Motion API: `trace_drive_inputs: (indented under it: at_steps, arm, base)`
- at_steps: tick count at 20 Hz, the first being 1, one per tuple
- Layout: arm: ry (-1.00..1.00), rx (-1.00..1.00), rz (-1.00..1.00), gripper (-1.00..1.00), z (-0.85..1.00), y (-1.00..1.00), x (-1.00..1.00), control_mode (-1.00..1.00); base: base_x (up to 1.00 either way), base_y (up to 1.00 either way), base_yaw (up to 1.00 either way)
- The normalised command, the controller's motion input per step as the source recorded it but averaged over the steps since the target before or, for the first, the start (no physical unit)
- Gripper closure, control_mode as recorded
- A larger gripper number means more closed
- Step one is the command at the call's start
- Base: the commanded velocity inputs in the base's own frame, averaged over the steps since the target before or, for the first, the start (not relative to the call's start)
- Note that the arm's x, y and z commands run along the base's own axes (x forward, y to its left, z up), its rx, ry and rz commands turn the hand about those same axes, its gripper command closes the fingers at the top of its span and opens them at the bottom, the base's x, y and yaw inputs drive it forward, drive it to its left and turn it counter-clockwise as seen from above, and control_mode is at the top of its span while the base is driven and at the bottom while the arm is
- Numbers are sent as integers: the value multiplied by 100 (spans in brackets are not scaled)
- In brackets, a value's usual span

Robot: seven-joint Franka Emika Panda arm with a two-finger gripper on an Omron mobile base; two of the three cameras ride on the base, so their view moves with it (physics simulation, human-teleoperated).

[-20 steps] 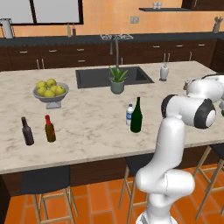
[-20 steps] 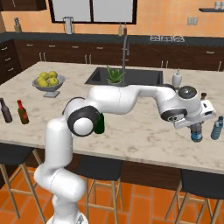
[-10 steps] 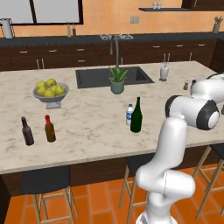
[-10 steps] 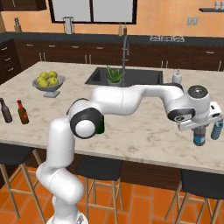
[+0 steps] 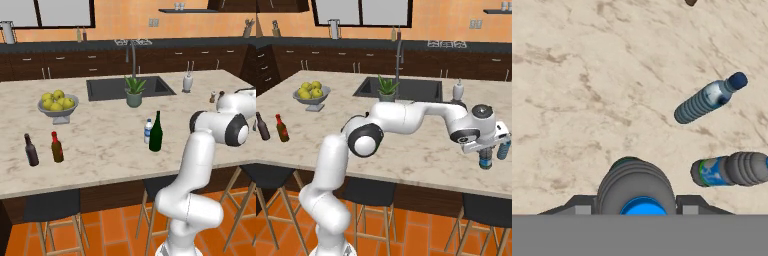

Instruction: Move the plastic bottles in the middle to the plastics group, and the glass bottles in the middle to the glass group.

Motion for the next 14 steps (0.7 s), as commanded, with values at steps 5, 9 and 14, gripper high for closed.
trace_drive_inputs:
  at_steps: [5,9,14]
  arm:
    - [5,0,0,100,0,-32,25,-100]
    - [4,4,0,100,0,-3,9,-100]
    - [3,10,0,100,-7,0,4,-100]
  base:
    - [0,0,0]
    - [0,0,0]
    - [0,0,0]
